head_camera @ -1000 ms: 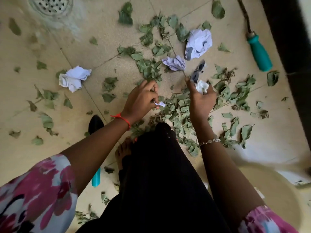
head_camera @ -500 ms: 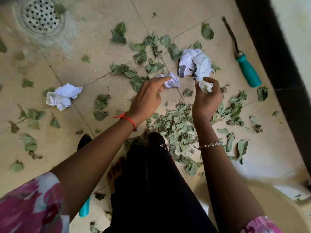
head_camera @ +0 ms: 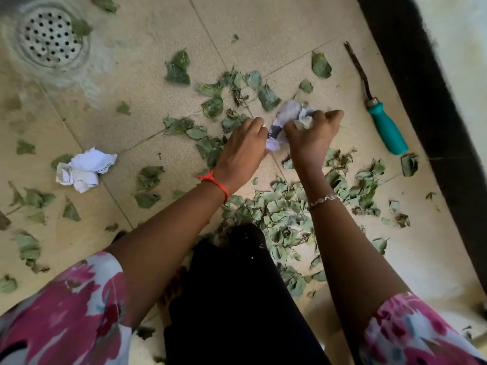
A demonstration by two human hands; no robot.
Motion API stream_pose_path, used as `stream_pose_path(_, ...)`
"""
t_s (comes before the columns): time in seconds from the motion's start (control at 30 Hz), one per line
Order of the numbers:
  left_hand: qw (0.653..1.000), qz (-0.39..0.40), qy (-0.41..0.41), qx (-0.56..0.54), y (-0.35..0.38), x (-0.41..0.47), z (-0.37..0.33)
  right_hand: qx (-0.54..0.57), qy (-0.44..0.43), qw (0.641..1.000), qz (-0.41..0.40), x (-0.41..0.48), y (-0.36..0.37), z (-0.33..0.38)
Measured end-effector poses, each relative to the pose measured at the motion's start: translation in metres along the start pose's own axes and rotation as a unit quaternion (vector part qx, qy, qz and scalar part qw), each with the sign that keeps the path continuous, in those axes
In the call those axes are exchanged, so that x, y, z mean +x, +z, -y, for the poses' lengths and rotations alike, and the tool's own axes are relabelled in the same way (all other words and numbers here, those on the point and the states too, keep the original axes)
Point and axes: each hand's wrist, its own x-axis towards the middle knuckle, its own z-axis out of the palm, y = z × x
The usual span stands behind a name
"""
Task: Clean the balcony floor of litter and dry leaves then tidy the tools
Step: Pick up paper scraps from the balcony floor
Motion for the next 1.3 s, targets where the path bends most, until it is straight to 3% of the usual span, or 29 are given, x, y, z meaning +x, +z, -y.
stream_pose_path(0.13,0.99,-0.049,-0.049,-0.124,-0.021,-0.01,0.0,0.133,0.0,0.991,-0.025,-0.023,-0.015,0.009)
stream_pose_path(0.3,0.95,-0.117,-0.182,-0.223,-0.055,-0.053,0.009,0.28,0.092,0.955,-0.036,-0.06,-0.035,0.037)
stream_pose_path(0.47,0.865,-0.098,-0.378,-0.316,-0.084,-0.113,0.023,0.323,0.255,0.91,-0.051,-0.098,-0.04,0.066)
stream_pose_path(0.53,0.833,-0.071,-0.448,-0.318,-0.108,-0.14,0.04,0.291,0.27,0.917,0.022,-0.124,-0.035,0.091)
stream_pose_path(0.67,0.861,0.042,-0.496,-0.106,-0.125,-0.162,0.072,0.196,0.284,0.928,0.144,-0.143,-0.022,0.104)
stream_pose_path(0.73,0.875,0.022,-0.481,-0.055,-0.139,-0.173,0.095,0.089,0.219,0.955,0.18,-0.145,-0.003,0.116)
stream_pose_path(0.83,0.878,0.0,-0.479,-0.029,-0.143,-0.171,0.125,-0.017,0.153,0.966,0.208,-0.141,0.015,0.126)
stream_pose_path(1.03,0.906,0.084,-0.415,0.017,-0.119,-0.16,0.159,-0.072,0.016,0.966,0.248,-0.139,0.045,0.142)
stream_pose_path(1.2,0.906,0.055,-0.409,0.092,-0.112,-0.149,0.151,-0.088,-0.004,0.963,0.254,-0.139,0.044,0.132)
stream_pose_path(1.3,0.913,0.028,-0.402,0.07,-0.131,-0.136,0.134,-0.091,0.004,0.968,0.234,-0.138,0.019,0.126)
